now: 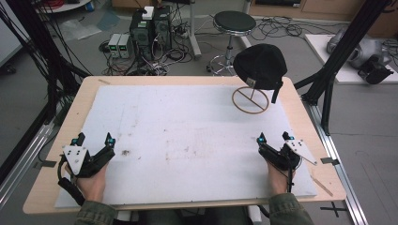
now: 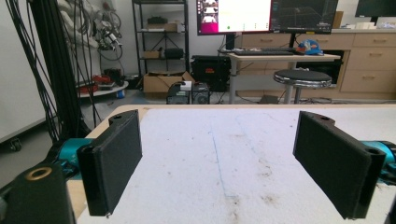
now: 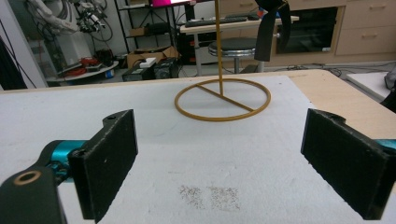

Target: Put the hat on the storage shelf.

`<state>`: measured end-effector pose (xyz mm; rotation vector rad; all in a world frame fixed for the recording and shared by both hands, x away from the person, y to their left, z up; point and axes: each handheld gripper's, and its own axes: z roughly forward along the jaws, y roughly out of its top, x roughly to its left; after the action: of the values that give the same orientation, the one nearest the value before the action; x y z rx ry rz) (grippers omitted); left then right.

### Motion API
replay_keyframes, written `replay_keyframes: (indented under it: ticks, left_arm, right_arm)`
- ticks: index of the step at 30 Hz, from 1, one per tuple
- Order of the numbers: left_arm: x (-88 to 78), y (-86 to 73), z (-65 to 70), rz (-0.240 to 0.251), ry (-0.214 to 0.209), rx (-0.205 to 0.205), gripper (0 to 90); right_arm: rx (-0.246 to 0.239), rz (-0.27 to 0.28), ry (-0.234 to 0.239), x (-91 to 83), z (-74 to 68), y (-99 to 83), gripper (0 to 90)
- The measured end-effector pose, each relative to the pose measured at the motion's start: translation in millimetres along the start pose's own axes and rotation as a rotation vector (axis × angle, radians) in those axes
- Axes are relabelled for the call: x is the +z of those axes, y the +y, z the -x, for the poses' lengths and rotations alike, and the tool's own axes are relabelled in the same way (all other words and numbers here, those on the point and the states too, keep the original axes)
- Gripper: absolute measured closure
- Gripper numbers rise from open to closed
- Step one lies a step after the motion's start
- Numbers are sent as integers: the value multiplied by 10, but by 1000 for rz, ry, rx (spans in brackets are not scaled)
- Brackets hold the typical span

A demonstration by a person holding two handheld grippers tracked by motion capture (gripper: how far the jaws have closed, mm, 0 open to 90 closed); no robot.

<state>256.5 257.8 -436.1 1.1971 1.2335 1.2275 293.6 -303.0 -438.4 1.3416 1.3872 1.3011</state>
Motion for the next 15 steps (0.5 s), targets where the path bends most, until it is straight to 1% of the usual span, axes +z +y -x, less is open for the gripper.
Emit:
replay_keyframes:
  ticks: [4, 7, 9, 13, 15]
  left_arm:
    - [-2, -2, 3, 0, 0, -2, 158]
    - [-10, -2, 0, 15, 3, -7, 158]
    - [-16, 0, -4, 17, 2, -7, 158]
    - [-9, -11, -3, 7, -2, -12, 158]
    - [-4, -16, -7, 7, -6, -21, 159]
  right_arm:
    - [9, -6, -1, -12, 7, -1, 101]
    - [14, -4, -3, -11, 15, -2, 101]
    - [18, -6, -3, -10, 16, -3, 101]
    - [17, -7, -1, -10, 17, -4, 101]
    - [18, -10, 0, -12, 16, -5, 101]
